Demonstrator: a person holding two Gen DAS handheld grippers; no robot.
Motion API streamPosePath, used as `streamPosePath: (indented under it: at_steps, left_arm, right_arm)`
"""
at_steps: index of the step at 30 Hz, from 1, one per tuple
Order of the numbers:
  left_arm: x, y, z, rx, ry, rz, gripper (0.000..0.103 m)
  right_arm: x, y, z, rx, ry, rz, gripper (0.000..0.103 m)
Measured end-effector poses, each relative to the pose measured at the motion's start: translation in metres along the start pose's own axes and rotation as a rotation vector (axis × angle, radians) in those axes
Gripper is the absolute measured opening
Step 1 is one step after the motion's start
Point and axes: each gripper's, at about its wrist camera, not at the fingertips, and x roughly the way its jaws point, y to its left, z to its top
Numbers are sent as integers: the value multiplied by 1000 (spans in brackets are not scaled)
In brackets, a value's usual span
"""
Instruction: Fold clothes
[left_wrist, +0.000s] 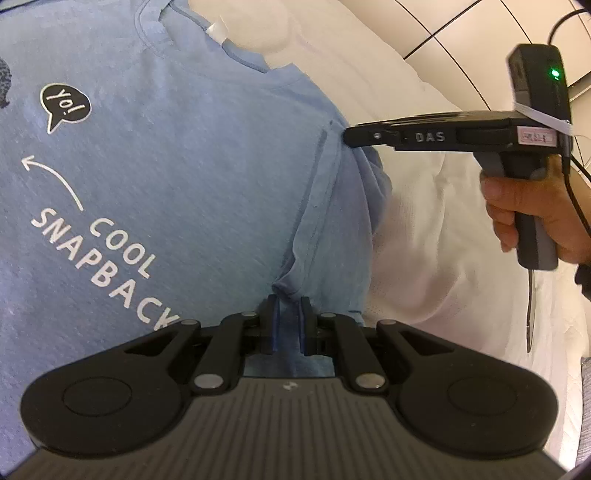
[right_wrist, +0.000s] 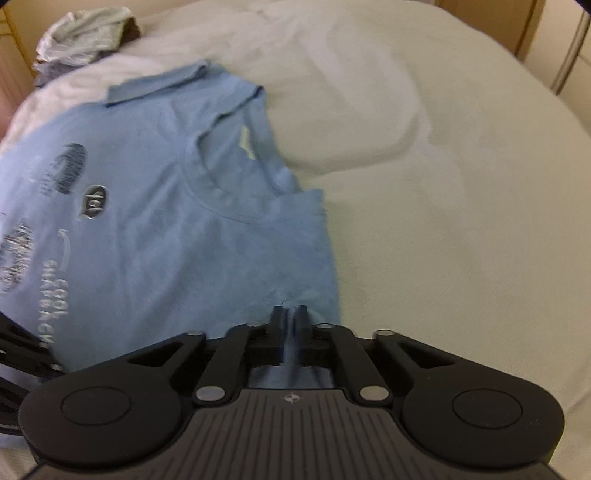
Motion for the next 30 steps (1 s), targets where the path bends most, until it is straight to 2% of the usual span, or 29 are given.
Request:
streamPosePath:
  at_steps: [1, 6, 10, 14, 16, 19, 23, 27, 30]
  left_arm:
    - [-1, 0, 0, -1, -4, 6, 8]
    - [-7, 3, 1, -8, -23, 30, 8]
    - [-11, 1, 6, 21, -38, 34, 8]
    - [-21, -5, 13, 96, -84, 16, 9]
    - [-20, -9, 17, 131, -88, 11, 9]
    - [-15, -13, 22, 171, -79, 14, 9]
    - [-3, -20, 24, 253, -39, 1, 9]
    - [13, -24, 22, 339, 29, 69, 9]
    - [10, -20, 23, 342, 16, 98, 10]
  right_arm:
    - [-5, -1, -2, 17, -14, -14, 27]
    - [-36, 6, -15, 104, -79, 16, 27]
    - [-28, 25, -34, 115, -16, 54, 26]
    - [-29, 32, -55, 235, -2, 64, 27]
    - [-28, 41, -66, 235, 27, 94, 26]
    - [-28, 56, -82, 215, 70, 126, 26]
    - [-43, 63, -95, 333, 43, 146, 27]
    - [-38, 87, -103, 260, 99, 209, 24]
    - [-46, 78, -99, 286, 52, 178, 25]
